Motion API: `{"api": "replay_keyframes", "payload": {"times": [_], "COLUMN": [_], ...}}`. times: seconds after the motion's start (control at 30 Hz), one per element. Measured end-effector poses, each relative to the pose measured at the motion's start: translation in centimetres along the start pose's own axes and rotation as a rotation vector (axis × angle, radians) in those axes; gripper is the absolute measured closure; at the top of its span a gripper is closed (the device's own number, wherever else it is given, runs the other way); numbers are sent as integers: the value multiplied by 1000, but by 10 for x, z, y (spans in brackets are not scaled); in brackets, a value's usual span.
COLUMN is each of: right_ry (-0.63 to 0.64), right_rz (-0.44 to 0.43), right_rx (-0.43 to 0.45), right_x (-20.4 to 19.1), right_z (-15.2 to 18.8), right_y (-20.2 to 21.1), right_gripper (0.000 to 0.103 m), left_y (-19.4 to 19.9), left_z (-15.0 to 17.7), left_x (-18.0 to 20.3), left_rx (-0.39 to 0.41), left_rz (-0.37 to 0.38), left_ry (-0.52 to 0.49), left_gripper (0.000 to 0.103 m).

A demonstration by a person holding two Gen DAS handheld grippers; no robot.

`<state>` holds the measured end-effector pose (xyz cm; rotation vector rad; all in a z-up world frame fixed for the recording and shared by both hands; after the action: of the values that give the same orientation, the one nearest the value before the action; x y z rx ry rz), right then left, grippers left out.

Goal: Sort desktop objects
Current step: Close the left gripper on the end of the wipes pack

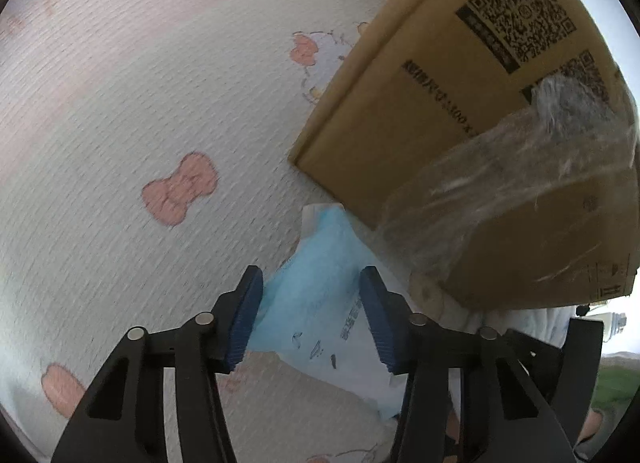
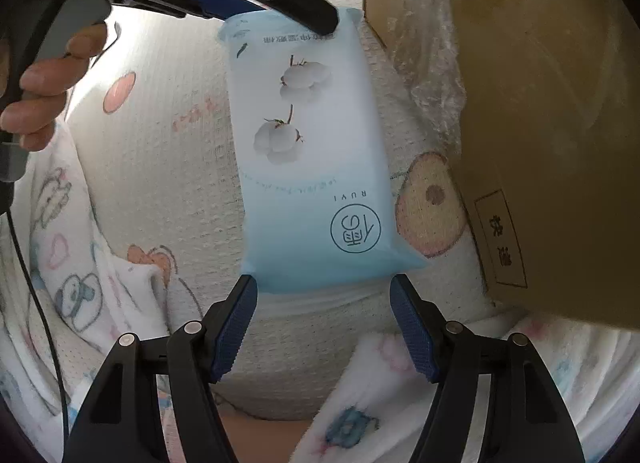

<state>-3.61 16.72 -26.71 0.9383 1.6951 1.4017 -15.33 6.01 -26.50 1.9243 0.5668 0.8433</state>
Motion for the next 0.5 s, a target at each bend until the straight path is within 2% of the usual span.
{"api": "replay_keyframes", "payload": {"times": [0.1,0.27,0.33,0.43,0.5], "right_ry": [41,73,101,159,185], "right_rz": [16,22,27,32,27], "right_rx": [-1,7,40,108,140], "right_x": [-3,-9,-14,-25,-33], "right_z": [-2,-8,-11,-17,-23], "right_y": [0,2,6,13,17], "right_gripper": [36,36,36,36,36], "left_y": [11,26,28,38,43], "left_z": [12,44,63,74,85], "left_x": [-8,-27,-35,-42,-41], "left_rx": [1,-28,-52,-43,-48], "left_rz": [-17,-94,-97,-63,-83], "left_ry": [58,152,208,271,293], "left_gripper": [56,57,57,57,57]}}
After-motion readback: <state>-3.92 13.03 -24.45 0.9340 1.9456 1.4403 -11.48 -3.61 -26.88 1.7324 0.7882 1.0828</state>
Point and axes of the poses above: each gripper's, at about its wrist camera, not at the fingertips, and y roughly against the way its jaws point, x to its right, z to its underside, the point moved 5 cm from there along -y, roughly the way its jaws point, and after that the axes turned 14 degrees about -y, right-handed, at the moved point
